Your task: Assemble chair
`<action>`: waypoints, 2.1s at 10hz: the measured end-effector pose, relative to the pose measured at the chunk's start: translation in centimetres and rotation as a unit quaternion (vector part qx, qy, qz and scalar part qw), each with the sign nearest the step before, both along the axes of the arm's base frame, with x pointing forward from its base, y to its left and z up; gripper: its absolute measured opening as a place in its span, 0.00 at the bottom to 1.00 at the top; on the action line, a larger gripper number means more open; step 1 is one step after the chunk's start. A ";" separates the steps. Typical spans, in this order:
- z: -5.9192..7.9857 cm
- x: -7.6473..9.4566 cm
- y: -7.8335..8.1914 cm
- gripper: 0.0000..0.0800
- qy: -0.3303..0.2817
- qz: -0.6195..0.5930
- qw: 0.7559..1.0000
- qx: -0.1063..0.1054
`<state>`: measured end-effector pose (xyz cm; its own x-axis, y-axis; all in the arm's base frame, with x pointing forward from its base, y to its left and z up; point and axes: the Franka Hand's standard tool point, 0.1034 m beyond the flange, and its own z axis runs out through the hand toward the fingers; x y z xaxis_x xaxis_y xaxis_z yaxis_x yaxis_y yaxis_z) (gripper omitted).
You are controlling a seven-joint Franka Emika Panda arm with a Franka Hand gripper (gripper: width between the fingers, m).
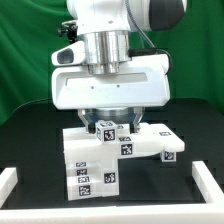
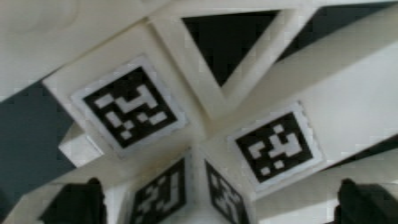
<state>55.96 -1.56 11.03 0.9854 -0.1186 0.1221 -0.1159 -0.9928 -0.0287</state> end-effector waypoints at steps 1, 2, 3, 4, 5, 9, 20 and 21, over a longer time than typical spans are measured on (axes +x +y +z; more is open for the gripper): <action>0.0 0.0 -0.4 0.81 -0.002 0.043 0.999 -0.006; 0.0 0.0 -0.7 0.81 -0.004 0.049 0.999 -0.007; 0.0 0.0 -0.5 0.65 -0.003 0.025 1.000 -0.003; 0.0 0.0 -0.5 0.48 -0.003 0.019 1.000 -0.003; -0.1 0.0 -0.5 0.48 -0.003 -0.001 1.000 0.000; 0.0 0.1 -0.5 0.35 -0.003 -0.150 0.988 0.024; 0.1 0.4 -0.4 0.36 0.010 -0.549 0.831 0.094; 0.1 0.5 -0.3 0.36 0.012 -0.590 0.801 0.103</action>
Offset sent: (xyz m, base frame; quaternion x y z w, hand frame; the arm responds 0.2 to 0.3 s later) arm 0.0000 0.0000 0.0000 0.0000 0.0000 0.0000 1.0000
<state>56.41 -1.82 11.15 0.1741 -0.9840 -0.0376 -0.9728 -0.1660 -0.1617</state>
